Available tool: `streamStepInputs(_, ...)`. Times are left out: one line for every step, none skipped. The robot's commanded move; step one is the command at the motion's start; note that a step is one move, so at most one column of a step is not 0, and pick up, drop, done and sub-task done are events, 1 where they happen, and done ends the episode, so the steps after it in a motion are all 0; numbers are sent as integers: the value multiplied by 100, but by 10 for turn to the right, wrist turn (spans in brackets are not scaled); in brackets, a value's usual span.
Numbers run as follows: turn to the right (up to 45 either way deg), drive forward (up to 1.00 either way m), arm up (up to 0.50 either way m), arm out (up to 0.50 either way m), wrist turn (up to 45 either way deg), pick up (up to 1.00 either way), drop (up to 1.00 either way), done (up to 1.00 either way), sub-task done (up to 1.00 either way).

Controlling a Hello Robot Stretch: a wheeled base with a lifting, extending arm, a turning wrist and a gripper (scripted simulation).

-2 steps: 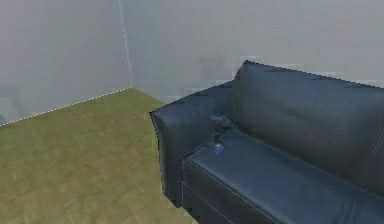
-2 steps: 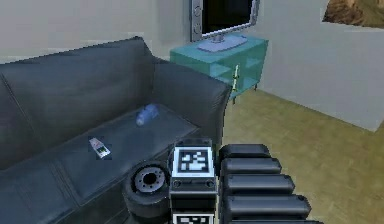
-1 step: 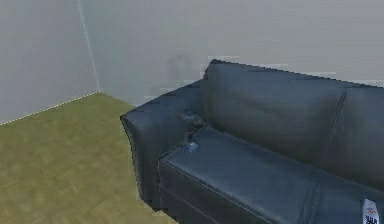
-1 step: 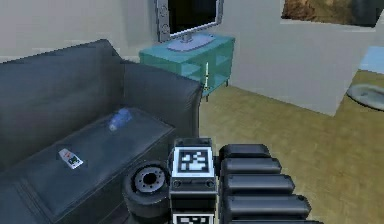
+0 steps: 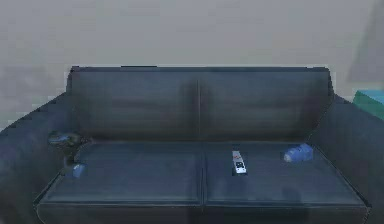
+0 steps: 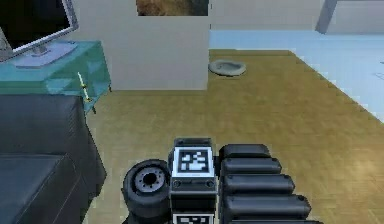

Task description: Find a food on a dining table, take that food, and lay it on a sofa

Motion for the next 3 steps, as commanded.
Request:
streamStepInputs(0, 30, 0, 0, 0, 0, 0, 0, 0)
streamStepInputs(-450, 0, 0, 0, 0, 0, 0, 0, 0)
streamStepInputs(-210, 0, 0, 0, 0, 0, 0, 0, 0)
